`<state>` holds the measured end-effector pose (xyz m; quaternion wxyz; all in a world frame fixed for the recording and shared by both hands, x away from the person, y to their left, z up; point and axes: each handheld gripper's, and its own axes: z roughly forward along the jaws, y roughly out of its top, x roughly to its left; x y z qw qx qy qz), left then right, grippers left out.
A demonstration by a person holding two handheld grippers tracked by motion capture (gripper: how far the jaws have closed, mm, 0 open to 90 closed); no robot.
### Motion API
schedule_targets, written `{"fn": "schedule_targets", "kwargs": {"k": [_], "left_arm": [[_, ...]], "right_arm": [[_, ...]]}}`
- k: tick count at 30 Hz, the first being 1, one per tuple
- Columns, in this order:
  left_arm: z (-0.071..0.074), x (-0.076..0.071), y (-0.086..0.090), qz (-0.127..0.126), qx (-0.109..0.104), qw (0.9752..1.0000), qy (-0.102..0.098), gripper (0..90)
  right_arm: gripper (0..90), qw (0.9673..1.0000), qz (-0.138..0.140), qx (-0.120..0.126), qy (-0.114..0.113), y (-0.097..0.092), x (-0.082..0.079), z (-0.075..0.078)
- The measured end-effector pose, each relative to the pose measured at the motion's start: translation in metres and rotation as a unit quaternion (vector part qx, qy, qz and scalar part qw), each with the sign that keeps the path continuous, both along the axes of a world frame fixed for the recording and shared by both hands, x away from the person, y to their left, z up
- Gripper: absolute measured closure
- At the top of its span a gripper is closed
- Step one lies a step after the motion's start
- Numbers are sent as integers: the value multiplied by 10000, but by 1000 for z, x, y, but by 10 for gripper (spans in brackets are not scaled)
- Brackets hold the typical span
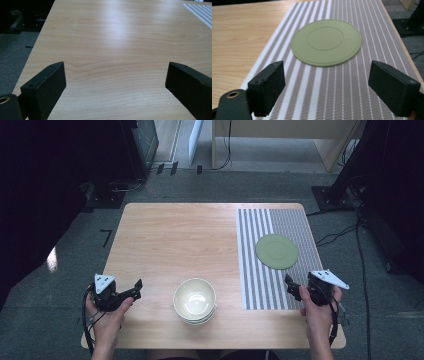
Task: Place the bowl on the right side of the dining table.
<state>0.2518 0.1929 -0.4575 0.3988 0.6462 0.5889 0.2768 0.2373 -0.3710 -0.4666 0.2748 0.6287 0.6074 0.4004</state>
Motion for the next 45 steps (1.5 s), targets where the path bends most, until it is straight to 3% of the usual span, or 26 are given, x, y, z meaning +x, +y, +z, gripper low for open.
{"fn": "schedule_targets", "kwargs": {"k": [6, 7, 11, 17, 22, 24, 26, 33, 37, 40, 45], "left_arm": [[10, -4, -10, -123, -148, 9997, -178, 30], [13, -5, -13, -199, -265, 9992, -226, 59], [19, -7, -18, -344, -405, 9982, -280, 59], [27, -11, -26, -440, -469, 9972, -388, 65], [29, -13, -33, -589, -565, 9960, -366, 70], [30, -14, -36, -581, -599, 9959, -357, 139], [31, -14, -39, -671, -654, 9950, -357, 140], [30, -16, -49, -847, -582, 9942, -320, 140], [30, -17, -55, -1013, -596, 9925, -333, 148], [30, -19, -61, -1104, -586, 9915, -369, 214], [29, -21, -70, -1462, -682, 9862, -365, 279]], "right_arm": [[142, 9997, 135, 59, -173, 11, -3, 13], [142, 9995, 199, 66, -231, 16, -4, 17], [142, 9989, 332, 99, -331, 26, -6, 25], [142, 9976, 487, 149, -460, 43, -8, 35], [144, 9965, 605, 202, -545, 56, -10, 40], [145, 9961, 654, 201, -560, 61, -10, 42], [147, 9957, 691, 195, -589, 65, -11, 43], [152, 9951, 799, 191, -550, 81, -11, 47], [155, 9943, 885, 204, -550, 90, -12, 49], [155, 9938, 943, 217, -544, 96, -12, 51], [168, 9932, 1024, 242, -504, 106, -13, 52]]}}
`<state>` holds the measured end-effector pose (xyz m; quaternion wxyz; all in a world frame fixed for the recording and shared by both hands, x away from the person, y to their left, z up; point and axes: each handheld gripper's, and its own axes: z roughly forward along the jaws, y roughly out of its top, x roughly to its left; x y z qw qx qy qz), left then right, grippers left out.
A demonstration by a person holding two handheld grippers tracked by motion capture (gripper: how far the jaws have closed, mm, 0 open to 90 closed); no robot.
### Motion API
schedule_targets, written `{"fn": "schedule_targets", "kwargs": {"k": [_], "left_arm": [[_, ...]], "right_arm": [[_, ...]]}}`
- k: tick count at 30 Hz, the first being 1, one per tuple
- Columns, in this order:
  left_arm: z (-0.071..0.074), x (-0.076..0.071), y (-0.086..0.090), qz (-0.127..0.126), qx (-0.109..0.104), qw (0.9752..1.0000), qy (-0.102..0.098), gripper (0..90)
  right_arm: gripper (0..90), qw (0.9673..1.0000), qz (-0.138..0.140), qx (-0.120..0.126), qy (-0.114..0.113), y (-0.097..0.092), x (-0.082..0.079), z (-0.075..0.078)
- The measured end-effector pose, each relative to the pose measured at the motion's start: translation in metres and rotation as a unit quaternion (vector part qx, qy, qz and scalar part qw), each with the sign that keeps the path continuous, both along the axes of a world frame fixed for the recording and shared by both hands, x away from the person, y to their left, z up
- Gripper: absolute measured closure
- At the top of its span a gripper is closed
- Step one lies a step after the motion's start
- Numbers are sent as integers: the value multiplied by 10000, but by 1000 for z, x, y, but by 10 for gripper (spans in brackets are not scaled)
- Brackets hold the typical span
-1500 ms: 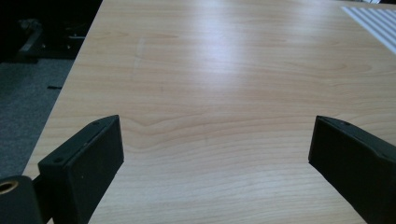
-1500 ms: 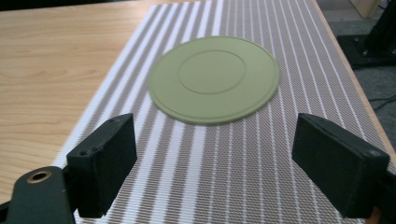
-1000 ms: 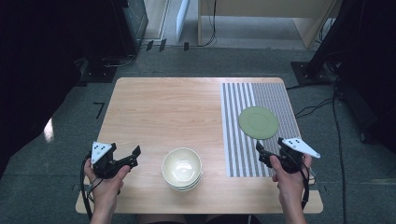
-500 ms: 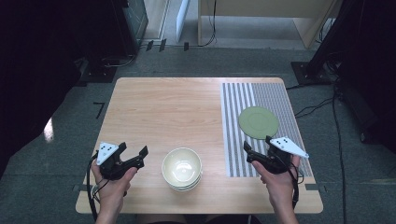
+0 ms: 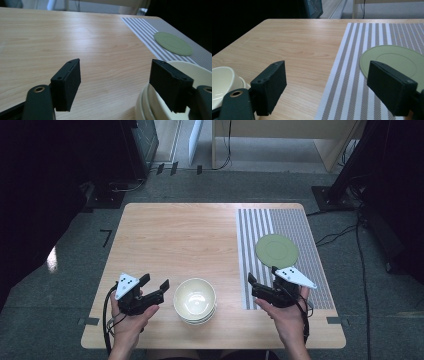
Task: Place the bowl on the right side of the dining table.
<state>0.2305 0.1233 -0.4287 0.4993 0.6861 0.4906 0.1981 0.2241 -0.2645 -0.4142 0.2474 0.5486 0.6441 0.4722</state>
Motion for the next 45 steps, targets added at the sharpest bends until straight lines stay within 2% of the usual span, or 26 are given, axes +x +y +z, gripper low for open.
{"fn": "schedule_targets", "kwargs": {"k": [4, 9, 11, 17, 21, 23, 27, 28, 29, 30, 32, 33, 34, 35, 38, 42, 43, 45], "left_arm": [[-3, -1, -8, -193, 16, 9998, 55, 365], [-6, -3, -19, -351, 87, 9992, 188, 381], [-7, -3, -23, -387, 64, 9990, 229, 433], [-12, -5, -33, -490, 304, 9978, 321, 518], [-17, -6, -39, -754, 214, 9962, 386, 571], [-18, -7, -43, -717, 366, 9961, 354, 593], [-21, -7, -50, -625, 647, 9954, 344, 613], [-22, -8, -53, -563, 850, 9943, 307, 613], [-22, -8, -53, -563, 850, 9943, 307, 645], [-23, -8, -54, -570, 888, 9939, 313, 645], [-24, -8, -56, -500, 975, 9936, 289, 696], [-24, -8, -57, -373, 1087, 9931, 241, 768], [-24, -8, -57, -373, 1087, 9931, 241, 804], [-23, -7, -57, -373, 1059, 9934, 241, 810], [-23, -6, -56, -404, 1062, 9934, 184, 814], [-19, -8, -56, -437, 1048, 9935, -29, 825], [-18, -8, -57, -467, 1086, 9929, -100, 829], [-18, -8, -57, -492, 1069, 9929, -171, 830]], "right_arm": [[202, 9999, 106, -21, -16, 10, -2, 0], [201, 9995, 299, -1, -42, 21, -4, 0], [198, 9992, 389, 45, -51, 25, -4, -1], [166, 9981, 608, 41, 19, 35, -4, -6], [183, 9972, 742, -70, 51, 44, -5, -10], [229, 9967, 799, -130, 31, 48, -5, -12], [356, 9969, 779, -82, -95, 53, -8, -15], [395, 9966, 815, -58, -99, 54, -8, -16], [395, 9966, 815, -58, -99, 54, -8, -16], [449, 9962, 865, 8, -63, 57, -9, -17], [504, 9956, 936, 82, -12, 59, -9, -18], [534, 9947, 1017, 133, 53, 61, -9, -19], [534, 9947, 1017, 133, 53, 61, -9, -19], [571, 9938, 1101, 140, 100, 65, -9, -21], [586, 9932, 1154, 24, 121, 69, -10, -24], [600, 9923, 1226, 133, 73, 72, -10, -28], [627, 9910, 1294, 328, 21, 71, -11, -29], [635, 9906, 1301, 429, 5, 70, -11, -28]]}}
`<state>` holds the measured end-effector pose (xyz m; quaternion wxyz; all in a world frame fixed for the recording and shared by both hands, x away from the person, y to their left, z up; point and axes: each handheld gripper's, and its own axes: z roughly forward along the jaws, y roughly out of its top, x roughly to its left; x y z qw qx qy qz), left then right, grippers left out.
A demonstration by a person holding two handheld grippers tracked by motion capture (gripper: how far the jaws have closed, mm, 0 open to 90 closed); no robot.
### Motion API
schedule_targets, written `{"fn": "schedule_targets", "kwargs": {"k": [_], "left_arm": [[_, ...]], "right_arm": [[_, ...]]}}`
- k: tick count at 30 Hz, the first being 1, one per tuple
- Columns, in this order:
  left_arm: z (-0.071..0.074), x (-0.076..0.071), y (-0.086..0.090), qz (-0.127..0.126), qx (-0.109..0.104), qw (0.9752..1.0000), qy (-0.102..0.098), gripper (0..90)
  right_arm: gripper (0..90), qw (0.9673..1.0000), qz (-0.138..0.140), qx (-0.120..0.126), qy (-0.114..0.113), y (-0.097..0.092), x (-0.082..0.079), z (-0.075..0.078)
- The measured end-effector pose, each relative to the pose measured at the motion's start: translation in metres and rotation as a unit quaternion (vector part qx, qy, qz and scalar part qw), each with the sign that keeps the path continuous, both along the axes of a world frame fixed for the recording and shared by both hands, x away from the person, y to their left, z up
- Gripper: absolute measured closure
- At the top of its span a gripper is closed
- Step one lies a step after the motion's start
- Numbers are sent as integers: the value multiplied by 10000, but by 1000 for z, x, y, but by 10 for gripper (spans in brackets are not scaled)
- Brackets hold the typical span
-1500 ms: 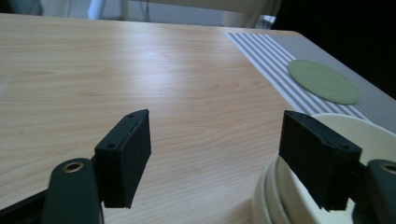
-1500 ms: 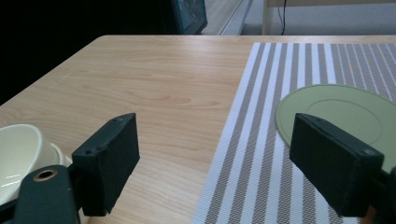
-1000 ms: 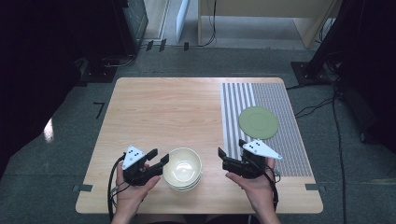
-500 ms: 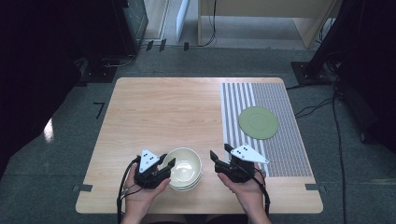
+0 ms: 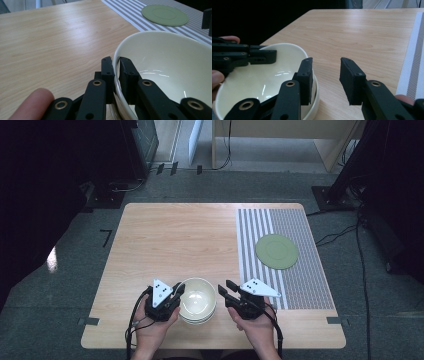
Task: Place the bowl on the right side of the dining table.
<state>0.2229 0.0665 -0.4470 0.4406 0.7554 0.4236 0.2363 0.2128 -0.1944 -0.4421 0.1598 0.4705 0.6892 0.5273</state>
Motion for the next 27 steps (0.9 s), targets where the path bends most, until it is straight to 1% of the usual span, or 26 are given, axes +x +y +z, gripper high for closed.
{"fn": "schedule_targets", "kwargs": {"k": [1, 2, 3, 4, 5, 6, 7, 8, 9, 10, 11, 12, 14, 15, 17, 19, 21, 24, 27], "left_arm": [[0, 0, 0, 0, 0, 10000, 0, 831], [3, -2, 1, -20, -27, 9998, -204, 834], [3, -2, 1, -20, -27, 9998, -204, 836], [7, -6, -3, -18, 206, 9985, -510, 836], [8, -8, -4, -18, 254, 9977, -630, 835], [8, -9, -5, -23, 271, 9972, -700, 835], [8, -9, -5, -23, 271, 9972, -700, 834], [8, -11, -4, -38, 272, 9962, -823, 834], [8, -11, -4, -38, 272, 9962, -823, 834], [7, -11, -4, -39, 282, 9957, -882, 834], [8, -12, -4, -45, 253, 9951, -951, 834], [8, -12, -4, -45, 253, 9951, -951, 834], [9, -14, -3, -42, 193, 9943, -1047, 834], [9, -14, -3, -48, 184, 9940, -1074, 835], [11, -15, -3, -53, 174, 9933, -1139, 835], [11, -17, -4, -63, 196, 9925, -1207, 835], [12, -18, -4, -49, 219, 9913, -1293, 835], [13, -20, -5, -48, 221, 9900, -1395, 835], [16, -22, -6, -46, 220, 9882, -1516, 836]], "right_arm": [[635, 10000, 0, 0, 0, 0, 0, 0], [633, 9999, 38, 98, 31, 0, 0, 1], [633, 9999, 38, 98, 31, 0, 0, 1], [623, 9999, 83, 114, 88, 1, -1, 1], [621, 9998, 104, 95, 106, 2, -1, 0], [616, 9998, 135, 71, 129, 4, -1, -1], [616, 9998, 135, 71, 129, 4, -1, -1], [589, 9997, 171, 1, 172, 7, 0, -2], [589, 9997, 171, 1, 172, 7, 0, -2], [576, 9995, 231, 5, 229, 11, 0, -3], [574, 9994, 232, -12, 240, 13, 0, -4], [574, 9994, 232, -12, 240, 13, 0, -4], [575, 9993, 255, -42, 279, 17, 1, -5], [593, 9989, 320, 3, 351, 21, 3, -6], [603, 9987, 302, 68, 408, 24, 6, -6], [625, 9982, 290, 186, 497, 27, 9, -6], [648, 9979, 285, 168, 564, 32, 12, -5], [673, 9966, 307, 180, 740, 38, 16, -4], [708, 9962, 230, 139, 828, 44, 20, -3]]}}
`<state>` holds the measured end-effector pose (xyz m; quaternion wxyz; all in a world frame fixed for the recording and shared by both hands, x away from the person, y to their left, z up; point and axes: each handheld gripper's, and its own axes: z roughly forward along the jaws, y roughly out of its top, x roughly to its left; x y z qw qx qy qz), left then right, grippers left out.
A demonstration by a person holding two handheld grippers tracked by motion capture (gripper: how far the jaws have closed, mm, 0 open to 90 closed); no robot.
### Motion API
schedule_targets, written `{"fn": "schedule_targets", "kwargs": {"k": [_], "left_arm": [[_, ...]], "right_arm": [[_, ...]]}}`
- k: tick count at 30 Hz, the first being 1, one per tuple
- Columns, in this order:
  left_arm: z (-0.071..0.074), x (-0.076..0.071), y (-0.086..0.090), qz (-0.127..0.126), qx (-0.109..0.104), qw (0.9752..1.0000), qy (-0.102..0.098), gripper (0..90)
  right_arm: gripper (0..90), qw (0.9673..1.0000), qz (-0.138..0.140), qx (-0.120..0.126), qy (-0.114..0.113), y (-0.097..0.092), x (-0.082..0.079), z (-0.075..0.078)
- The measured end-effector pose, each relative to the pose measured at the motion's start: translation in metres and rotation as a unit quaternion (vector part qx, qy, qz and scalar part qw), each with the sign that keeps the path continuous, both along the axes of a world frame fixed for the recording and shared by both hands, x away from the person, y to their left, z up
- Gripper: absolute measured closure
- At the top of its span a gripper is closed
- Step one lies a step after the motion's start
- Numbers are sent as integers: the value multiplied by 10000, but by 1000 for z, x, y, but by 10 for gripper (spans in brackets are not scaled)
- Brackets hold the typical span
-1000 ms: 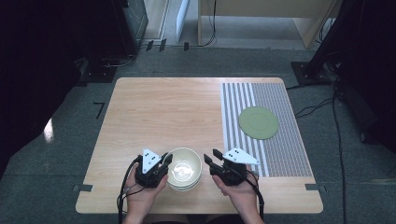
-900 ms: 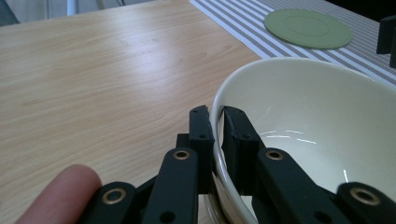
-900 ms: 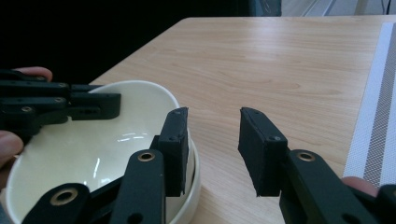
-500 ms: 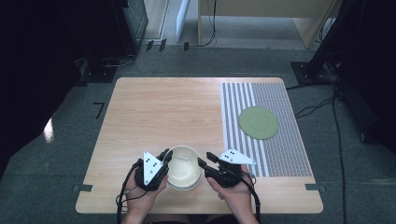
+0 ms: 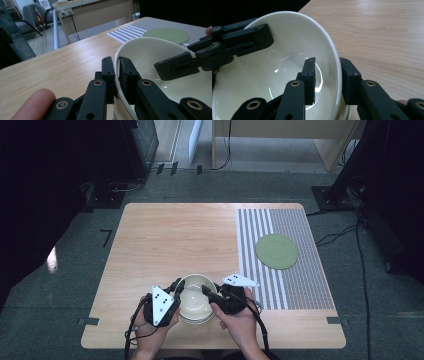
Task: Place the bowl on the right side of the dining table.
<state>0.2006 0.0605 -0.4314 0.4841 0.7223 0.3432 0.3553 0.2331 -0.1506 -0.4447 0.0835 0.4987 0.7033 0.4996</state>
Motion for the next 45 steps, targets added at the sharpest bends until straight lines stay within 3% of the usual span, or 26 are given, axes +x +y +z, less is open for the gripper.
{"fn": "schedule_targets", "kwargs": {"k": [6, 10, 15, 16, 17, 18, 19, 20, 21, 22, 23, 24, 25, 27, 29, 31, 45], "left_arm": [[3, -2, 2, 66, -28, 9998, -165, 835], [3, -2, 4, 50, -68, 9998, -172, 834], [6, -1, 7, -55, -286, 9995, -106, 828], [7, -1, 9, -113, -506, 9987, 3, 824], [7, -1, 9, -113, -506, 9987, 3, 808], [7, 0, 10, -145, -611, 9980, 52, 808], [8, 0, 12, -247, -765, 9967, 103, 787], [9, 0, 13, -333, -881, 9955, 109, 638], [11, 0, 16, -427, -1044, 9935, 128, 568], [11, 0, 16, -427, -1044, 9935, 128, 497], [15, 2, 19, -385, -1220, 9914, 286, 361], [15, 2, 19, -385, -1220, 9914, 286, 269], [16, 4, 21, -371, -1304, 9899, 405, 269], [18, 7, 28, -415, -1483, 9865, 556, 92], [18, 6, 32, -445, -1500, 9863, 530, 83], [19, 7, 35, -463, -1488, 9862, 559, 3], [14, 15, 59, -70, -1494, 9865, 665, 2]], "right_arm": [[834, 9998, -61, -54, 179, 3, 6, 1], [843, 9999, -14, -145, 81, 5, 5, 1], [842, 9993, -123, -152, -322, 4, 1, 1], [841, 9990, -153, -167, -388, 4, 0, 1], [841, 9990, -153, -167, -388, 4, 0, 1], [840, 9977, -235, -259, -581, 3, -3, 3], [841, 9972, -267, -294, -641, 3, -3, 4], [842, 9954, -373, -399, -783, 2, -5, 6], [842, 9951, -390, -385, -828, 1, -5, 7], [842, 9951, -390, -385, -828, 1, -5, 7], [843, 9947, -404, -305, -894, -2, -5, 9], [843, 9947, -404, -305, -894, -2, -5, 9], [843, 9943, -423, -277, -943, -3, -5, 10], [842, 9925, -481, -265, -1096, -7, -5, 15], [842, 9915, -530, -273, -1155, -9, -5, 17], [841, 9905, -595, -260, -1213, -12, -4, 19], [839, 9855, -959, -201, -1386, -40, 2, 34]]}}
